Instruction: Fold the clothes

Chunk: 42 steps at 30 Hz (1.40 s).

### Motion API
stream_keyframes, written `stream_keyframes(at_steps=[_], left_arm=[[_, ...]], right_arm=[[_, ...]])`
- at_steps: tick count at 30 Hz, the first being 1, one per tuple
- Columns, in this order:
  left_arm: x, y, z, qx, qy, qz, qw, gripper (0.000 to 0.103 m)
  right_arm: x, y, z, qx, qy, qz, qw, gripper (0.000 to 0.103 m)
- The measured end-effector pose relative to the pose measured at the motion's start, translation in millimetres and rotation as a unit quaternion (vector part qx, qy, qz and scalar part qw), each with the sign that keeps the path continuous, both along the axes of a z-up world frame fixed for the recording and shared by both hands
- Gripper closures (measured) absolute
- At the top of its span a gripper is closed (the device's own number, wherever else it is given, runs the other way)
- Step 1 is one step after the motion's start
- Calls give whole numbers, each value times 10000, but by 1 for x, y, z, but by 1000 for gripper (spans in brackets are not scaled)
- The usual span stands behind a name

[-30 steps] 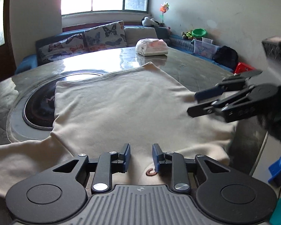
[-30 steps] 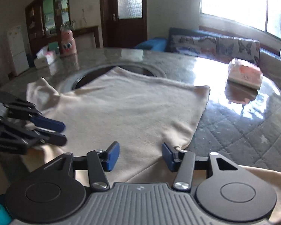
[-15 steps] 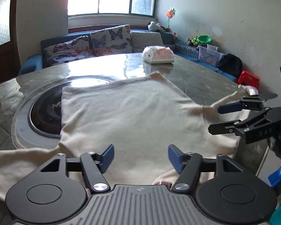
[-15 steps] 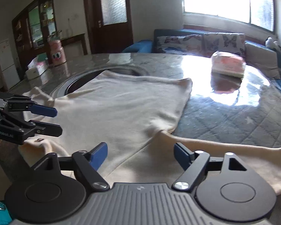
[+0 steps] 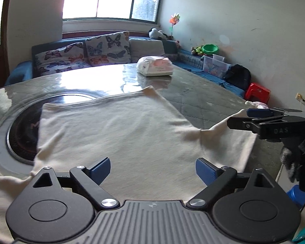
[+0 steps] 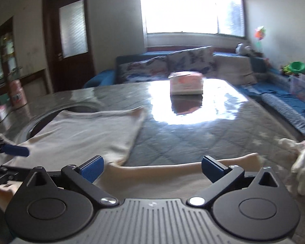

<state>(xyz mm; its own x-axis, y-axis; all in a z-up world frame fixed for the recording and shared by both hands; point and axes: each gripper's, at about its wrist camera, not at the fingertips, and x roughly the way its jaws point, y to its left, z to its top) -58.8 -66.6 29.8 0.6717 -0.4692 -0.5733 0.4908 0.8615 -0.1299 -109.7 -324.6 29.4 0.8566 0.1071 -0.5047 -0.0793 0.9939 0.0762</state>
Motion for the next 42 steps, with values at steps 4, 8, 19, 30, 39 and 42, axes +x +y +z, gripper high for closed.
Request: stream_keyframes(at_steps=[4,8,19,30,39,42], left_arm=[[-1,-11,1,-11,-52,-71,10000,9],[-3,-20,-1,43,-57,-198,9998,9],[-2,-39,-9,260,8,-421,9988,9],[7,-43,-20,441,264,-394,9979,10],[0,-56,-21,572,154,-709,9957,10],[0,-59,-21,526,140,-685,9962,9]], right_arm=[[-1,-21,-5,-21,83,-498,9987,0],[-5,-50,-12,31,216,-1163,9930,0],[-10,-96,-31,286,637,-1974,9778,24],[1,-101,-29,132,621,-2061,9765,81],[4,-119,-23,388,582,-2255,9717,93],[4,-121,-26,517,618,-2317,9695,86]])
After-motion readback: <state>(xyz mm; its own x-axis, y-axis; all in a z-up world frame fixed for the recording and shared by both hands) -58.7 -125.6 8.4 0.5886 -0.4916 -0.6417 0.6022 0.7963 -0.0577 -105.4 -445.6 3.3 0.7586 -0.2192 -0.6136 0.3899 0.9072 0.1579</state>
